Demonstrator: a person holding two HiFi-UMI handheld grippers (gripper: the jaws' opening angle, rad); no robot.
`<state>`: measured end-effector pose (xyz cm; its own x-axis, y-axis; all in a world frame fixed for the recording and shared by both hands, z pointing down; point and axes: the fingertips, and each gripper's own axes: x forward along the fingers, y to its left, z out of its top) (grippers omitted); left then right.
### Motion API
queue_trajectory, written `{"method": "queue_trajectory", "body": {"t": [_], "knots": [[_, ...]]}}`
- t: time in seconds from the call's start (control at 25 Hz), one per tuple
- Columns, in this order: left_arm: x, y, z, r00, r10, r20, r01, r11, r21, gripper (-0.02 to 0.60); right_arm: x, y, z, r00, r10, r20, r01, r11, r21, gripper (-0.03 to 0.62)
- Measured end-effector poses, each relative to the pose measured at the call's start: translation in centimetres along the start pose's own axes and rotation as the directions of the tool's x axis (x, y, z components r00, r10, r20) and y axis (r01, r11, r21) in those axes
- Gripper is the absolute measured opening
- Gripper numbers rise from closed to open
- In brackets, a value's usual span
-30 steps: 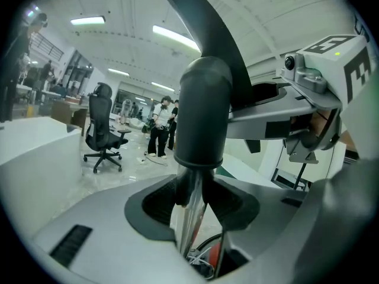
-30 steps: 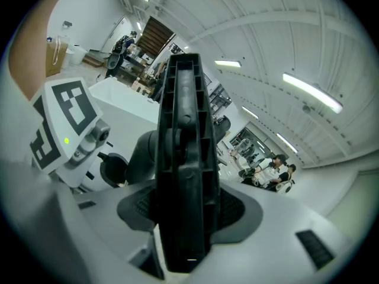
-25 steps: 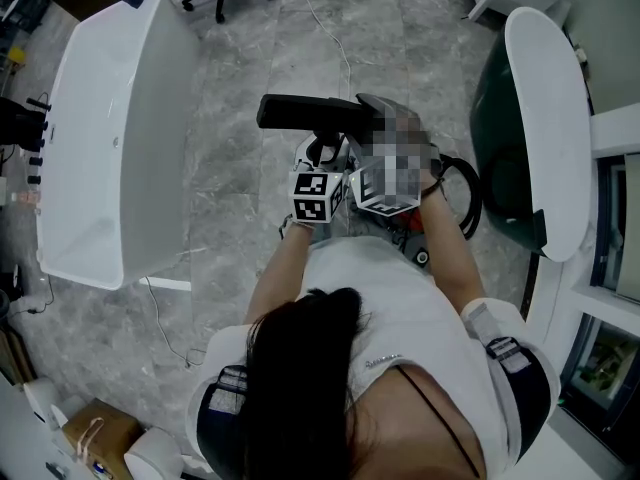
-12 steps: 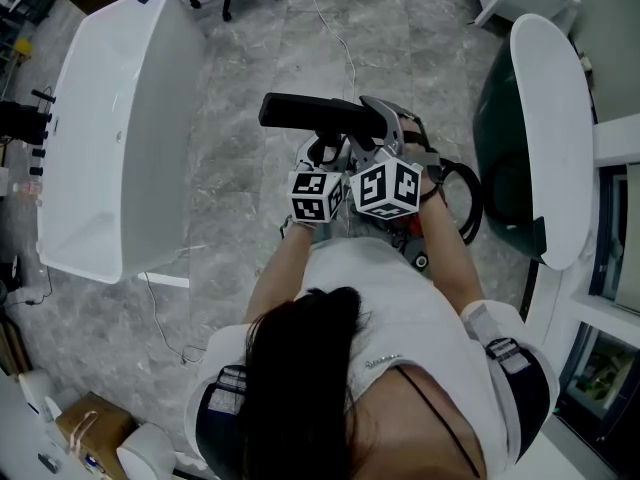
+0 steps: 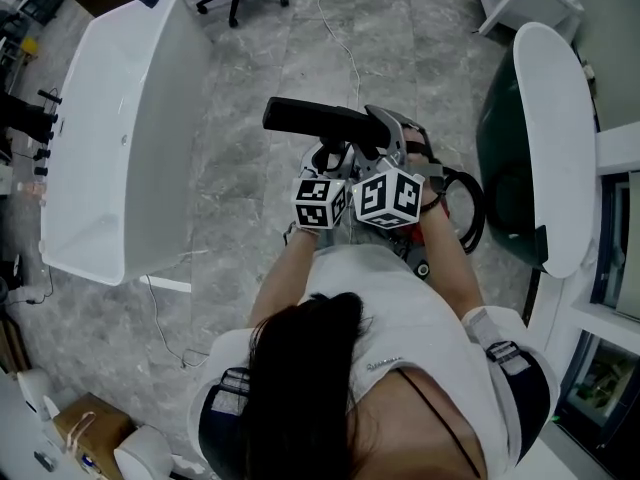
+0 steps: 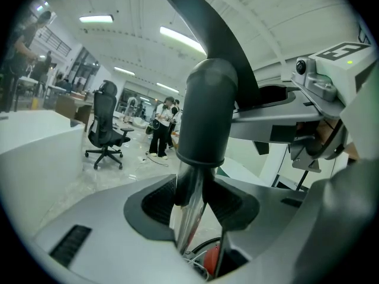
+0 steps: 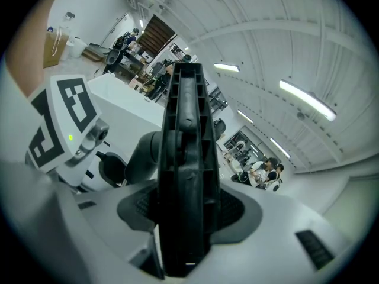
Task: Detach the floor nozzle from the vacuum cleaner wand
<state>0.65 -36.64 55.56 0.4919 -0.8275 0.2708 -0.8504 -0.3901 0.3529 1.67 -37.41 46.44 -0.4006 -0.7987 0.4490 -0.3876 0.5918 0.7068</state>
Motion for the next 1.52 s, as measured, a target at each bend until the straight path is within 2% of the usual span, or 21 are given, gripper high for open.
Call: {"method": "queue_trajectory", "body": {"t": [0.64,1.04,1.4,1.48,1.52], "knots": [[0.1,0.0,0.1,1.000,-0.003,-0.004,0.003,1.000,0.021,0.153,-0.3,-0.1,0.2,1.000,-0.026,-0.015,0.025,1.000,-0.009,0.224],[0.1,0.0,0.2,1.000,-0.013,0.004,0.013,1.000,0.017,0.155,-0.3,-0.3,0.1,1.000,-0.014,0.016,0.014,0.999,0.041,0.224],[0.4,-0.1,0.4,1.000,-0.022,0.005,0.022,0.999,0.028,0.155,-0.1,-0.5,0.3,1.000,-0.030,0.007,0.030,1.000,-0.006,0.224],[0.3,0.0,0.4,1.000,-0.017,0.009,0.017,1.000,0.022,0.155,-0.4,-0.8,0.6,0.999,-0.031,0.022,0.031,0.999,0.024,0.224],[0.3,0.3,0.4,1.000,-0.010,0.010,0.010,1.000,0.018,0.155,-0.7,-1.5,1.0,0.998,-0.039,0.048,0.035,0.996,0.077,0.224]]}}
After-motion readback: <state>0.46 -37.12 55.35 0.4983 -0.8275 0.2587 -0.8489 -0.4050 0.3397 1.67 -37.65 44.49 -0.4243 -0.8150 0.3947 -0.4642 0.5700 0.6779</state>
